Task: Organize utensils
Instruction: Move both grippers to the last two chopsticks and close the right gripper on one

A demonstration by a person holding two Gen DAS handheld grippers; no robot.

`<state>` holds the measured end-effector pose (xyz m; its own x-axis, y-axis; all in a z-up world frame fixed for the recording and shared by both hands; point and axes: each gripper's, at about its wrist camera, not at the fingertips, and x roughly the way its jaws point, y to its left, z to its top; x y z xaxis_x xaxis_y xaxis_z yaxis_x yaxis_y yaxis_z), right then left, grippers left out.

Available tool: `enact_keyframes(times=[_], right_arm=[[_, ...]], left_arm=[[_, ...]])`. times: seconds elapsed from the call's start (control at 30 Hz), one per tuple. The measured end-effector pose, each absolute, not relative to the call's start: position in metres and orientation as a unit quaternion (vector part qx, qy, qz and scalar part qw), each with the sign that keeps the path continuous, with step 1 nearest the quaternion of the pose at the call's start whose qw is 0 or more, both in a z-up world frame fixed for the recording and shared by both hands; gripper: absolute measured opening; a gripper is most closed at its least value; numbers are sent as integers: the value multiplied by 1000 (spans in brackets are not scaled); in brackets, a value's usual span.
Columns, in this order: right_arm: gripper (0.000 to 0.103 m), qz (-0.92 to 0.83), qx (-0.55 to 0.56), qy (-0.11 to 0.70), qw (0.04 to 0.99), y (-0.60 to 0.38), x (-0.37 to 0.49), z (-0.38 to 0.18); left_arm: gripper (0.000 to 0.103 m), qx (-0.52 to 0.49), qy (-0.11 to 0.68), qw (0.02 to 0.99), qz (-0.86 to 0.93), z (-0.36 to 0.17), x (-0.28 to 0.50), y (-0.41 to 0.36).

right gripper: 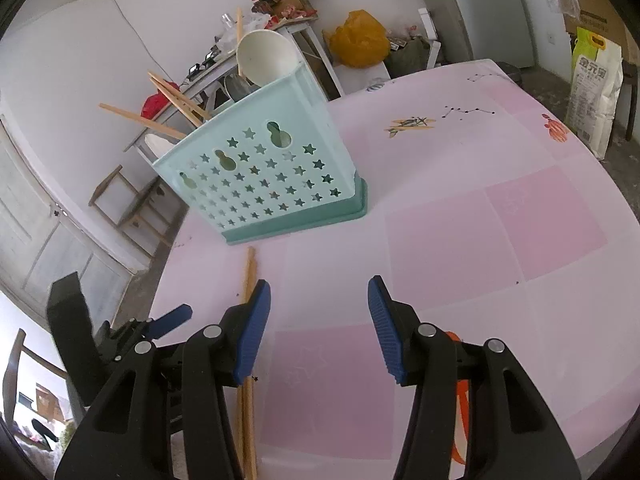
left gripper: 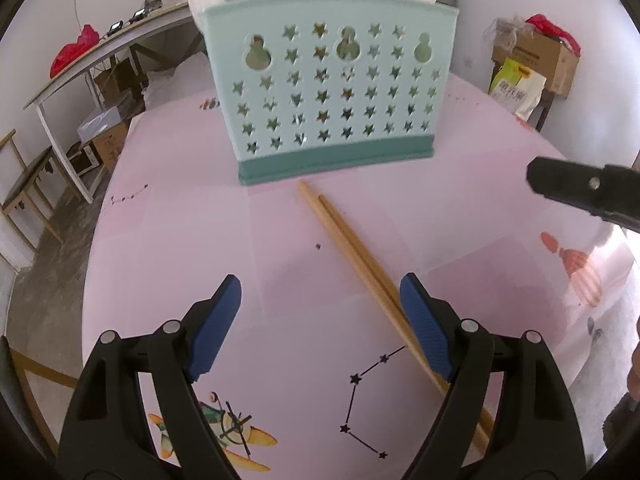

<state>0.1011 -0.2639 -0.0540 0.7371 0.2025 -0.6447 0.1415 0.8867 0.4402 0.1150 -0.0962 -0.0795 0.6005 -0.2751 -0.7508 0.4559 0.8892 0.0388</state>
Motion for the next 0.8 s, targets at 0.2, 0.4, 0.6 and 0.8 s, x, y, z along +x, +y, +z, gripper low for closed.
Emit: enact_keyframes(times=[0.2,0.4,0.6,0.8], right_arm=[[50,27,236,369,899,-259,100,-58],[50,44,218,378,899,-248,100,-58],[44,89,151,414,893,-210,102,-67],[37,111,109,455,877,-183,110,-84]], left_arm=[[78,114,410,884,-193,-87,121,-88],[78,109,417,886,-172,-85,129,-75],[78,94,435,884,-142,-83,138,-56],[64,87,449,879,-137,-81,145,-45]])
